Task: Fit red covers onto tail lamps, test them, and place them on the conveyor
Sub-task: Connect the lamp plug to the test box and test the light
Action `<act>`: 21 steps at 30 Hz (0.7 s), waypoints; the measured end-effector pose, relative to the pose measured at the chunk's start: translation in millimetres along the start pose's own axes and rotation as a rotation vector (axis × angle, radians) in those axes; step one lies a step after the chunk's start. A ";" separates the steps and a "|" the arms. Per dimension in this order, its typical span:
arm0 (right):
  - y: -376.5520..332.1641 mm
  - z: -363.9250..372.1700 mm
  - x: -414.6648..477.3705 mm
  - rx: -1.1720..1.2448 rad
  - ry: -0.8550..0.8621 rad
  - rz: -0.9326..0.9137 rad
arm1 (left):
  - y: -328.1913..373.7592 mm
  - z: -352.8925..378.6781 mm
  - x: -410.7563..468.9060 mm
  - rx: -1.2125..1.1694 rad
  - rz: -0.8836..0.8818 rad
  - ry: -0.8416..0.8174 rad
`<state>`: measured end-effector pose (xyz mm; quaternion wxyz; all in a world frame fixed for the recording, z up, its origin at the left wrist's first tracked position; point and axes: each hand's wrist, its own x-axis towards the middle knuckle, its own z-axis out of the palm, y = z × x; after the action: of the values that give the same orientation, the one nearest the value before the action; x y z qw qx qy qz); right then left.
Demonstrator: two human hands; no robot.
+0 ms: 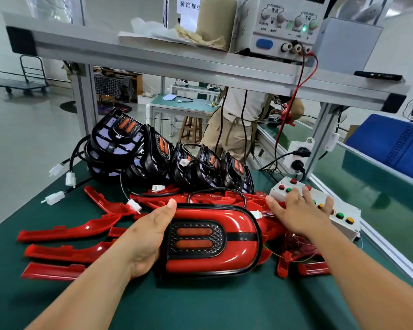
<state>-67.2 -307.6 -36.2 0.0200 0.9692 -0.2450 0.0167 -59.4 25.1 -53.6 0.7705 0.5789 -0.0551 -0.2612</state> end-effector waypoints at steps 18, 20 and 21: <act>-32.1 7.2 17.1 -0.002 0.063 0.000 | 4.9 4.5 -6.6 -0.027 -0.033 0.024; -30.8 9.7 16.9 0.012 0.070 0.005 | 5.0 4.1 -6.6 -0.022 -0.026 0.024; -30.5 10.4 17.0 0.015 0.070 0.005 | 4.9 3.4 -6.5 -0.017 -0.025 0.030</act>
<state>-37.5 -289.4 -46.9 0.0210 0.9675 -0.2465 0.0527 -64.7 26.1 -46.6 0.7728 0.5766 -0.0341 -0.2628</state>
